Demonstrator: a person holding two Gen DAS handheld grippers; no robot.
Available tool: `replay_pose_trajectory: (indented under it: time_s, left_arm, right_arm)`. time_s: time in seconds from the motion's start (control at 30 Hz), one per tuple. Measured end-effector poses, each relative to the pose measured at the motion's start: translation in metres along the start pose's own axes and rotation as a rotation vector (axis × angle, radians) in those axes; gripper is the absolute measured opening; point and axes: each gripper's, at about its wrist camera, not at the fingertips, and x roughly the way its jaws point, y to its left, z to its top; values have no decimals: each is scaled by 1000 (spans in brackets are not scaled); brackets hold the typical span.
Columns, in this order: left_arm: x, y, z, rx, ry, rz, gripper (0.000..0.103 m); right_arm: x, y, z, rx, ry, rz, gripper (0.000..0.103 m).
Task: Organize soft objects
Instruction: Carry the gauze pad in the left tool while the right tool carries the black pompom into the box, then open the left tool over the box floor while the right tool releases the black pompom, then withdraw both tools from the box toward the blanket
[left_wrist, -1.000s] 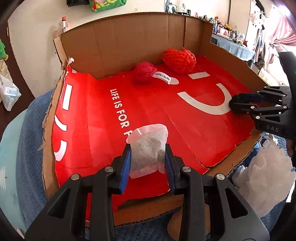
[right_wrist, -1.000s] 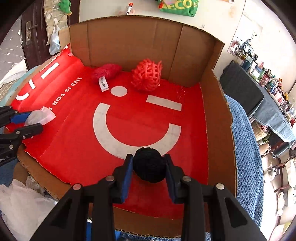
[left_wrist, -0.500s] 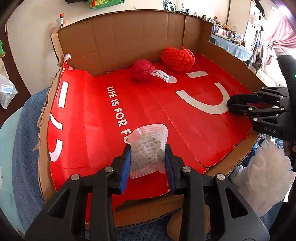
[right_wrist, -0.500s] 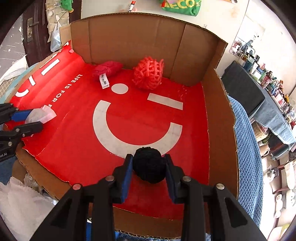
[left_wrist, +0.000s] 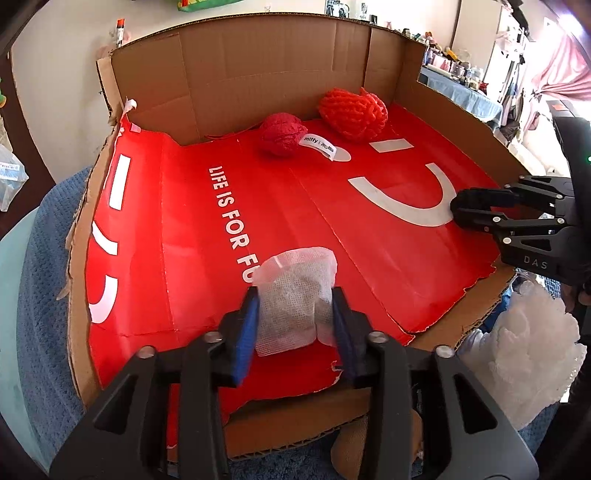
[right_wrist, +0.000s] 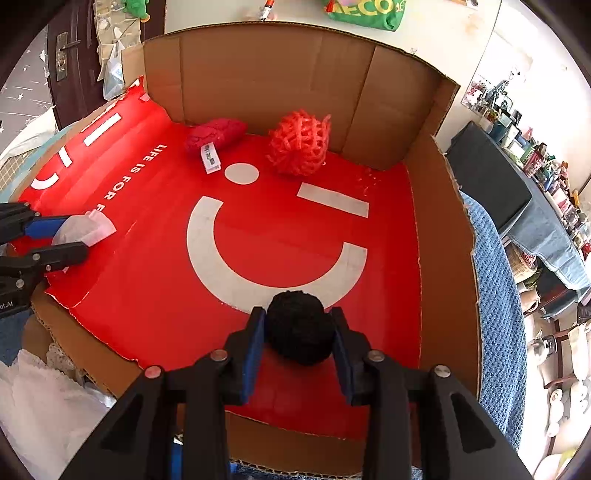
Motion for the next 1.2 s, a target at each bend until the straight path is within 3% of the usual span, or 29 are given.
replay_pose_trajectory:
  time_s: [0.23,0.57,0.73,0.9,1.13,1.2]
  left_arm:
    - [1,-2,1,16,-7,10,47]
    - [-6,-3,0,11,-27,-1,63]
    - [-17,-9,-2,17,-59,1,64]
    - [-41,-12,-4,-22,-128,14,73]
    - [-91,-25,-13,-63,-303,60,87]
    - [-106,-29,-18,-85,-361,76,89]
  right_arm:
    - [0,1,-1,-1,-3,8,39]
    - [-10,3,-1,2,-25,17,50]
    - [-22,4,0,7,-56,16,54]
    - [-45,1,1,39,-129,28,63]
    - [-97,0,-7,116,-292,56,77]
    - [-112,2,-14,137,-350,68,86]
